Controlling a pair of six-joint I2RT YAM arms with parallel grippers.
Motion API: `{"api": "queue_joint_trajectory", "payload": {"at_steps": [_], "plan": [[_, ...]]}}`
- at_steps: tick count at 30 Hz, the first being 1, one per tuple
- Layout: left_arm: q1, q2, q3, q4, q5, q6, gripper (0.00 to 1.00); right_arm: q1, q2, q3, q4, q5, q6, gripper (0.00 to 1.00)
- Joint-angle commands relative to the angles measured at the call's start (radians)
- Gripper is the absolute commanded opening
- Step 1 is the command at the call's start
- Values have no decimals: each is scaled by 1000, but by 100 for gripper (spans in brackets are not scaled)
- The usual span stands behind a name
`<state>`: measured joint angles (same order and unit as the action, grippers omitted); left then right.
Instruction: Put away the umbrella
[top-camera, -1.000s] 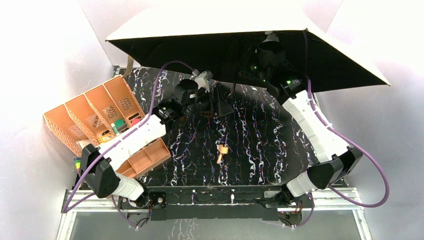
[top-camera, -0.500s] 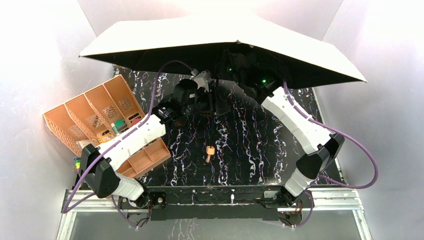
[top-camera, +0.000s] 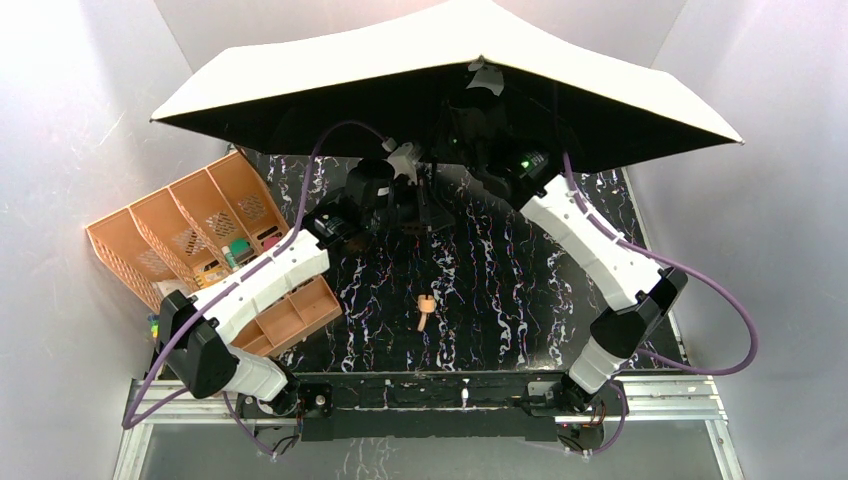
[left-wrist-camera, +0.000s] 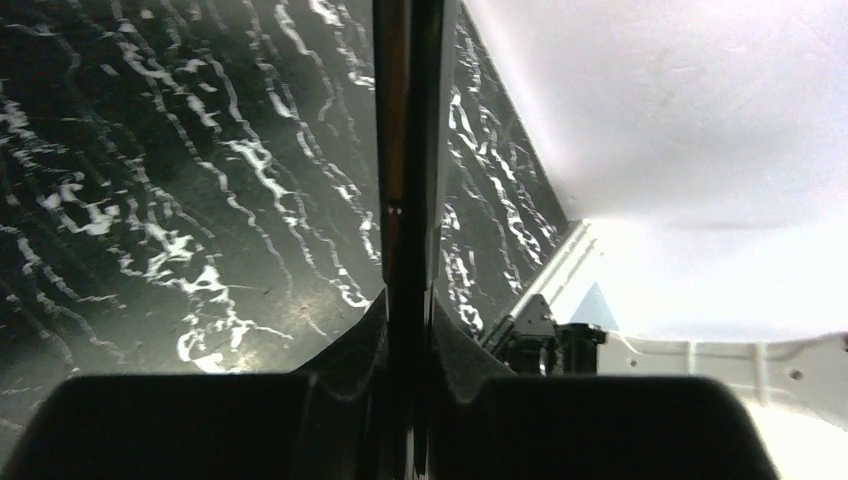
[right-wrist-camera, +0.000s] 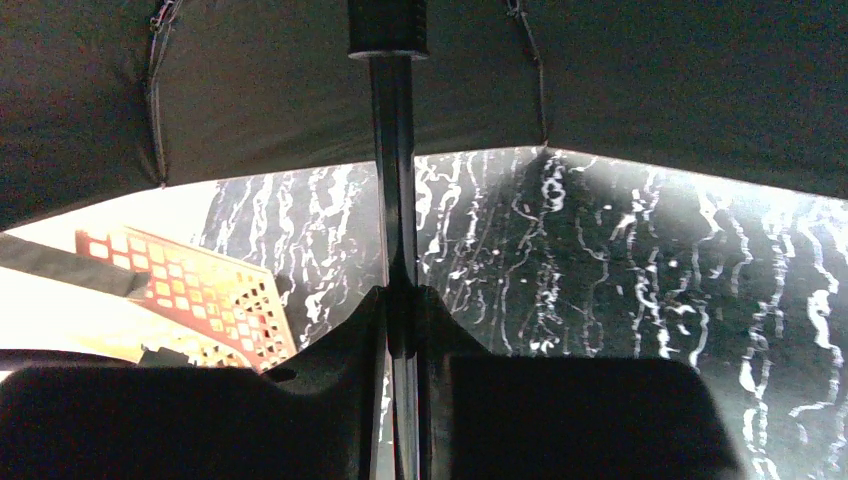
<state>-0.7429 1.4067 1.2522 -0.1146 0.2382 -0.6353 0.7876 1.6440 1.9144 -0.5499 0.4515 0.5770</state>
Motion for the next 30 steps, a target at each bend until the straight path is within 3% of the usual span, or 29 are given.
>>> {"api": "queue_joint_trajectory", "payload": {"at_steps": [1,9,15,18,22,30], "plan": [[-3,15,88,60,93,-33,0,2,-40,155,-57,174,-64,0],[-6,122,163,109,223,-62,0,4,-61,236,-173,303,-140,0],[-6,120,142,87,161,-76,0,3,-102,142,-141,280,-168,4],[-5,110,122,37,109,-78,0,4,-169,-28,-2,192,-190,13],[-5,95,91,-9,73,-76,0,4,-271,-289,228,37,-223,33],[1,51,38,-20,57,-90,0,2,-431,-546,366,-42,-191,62]]}}
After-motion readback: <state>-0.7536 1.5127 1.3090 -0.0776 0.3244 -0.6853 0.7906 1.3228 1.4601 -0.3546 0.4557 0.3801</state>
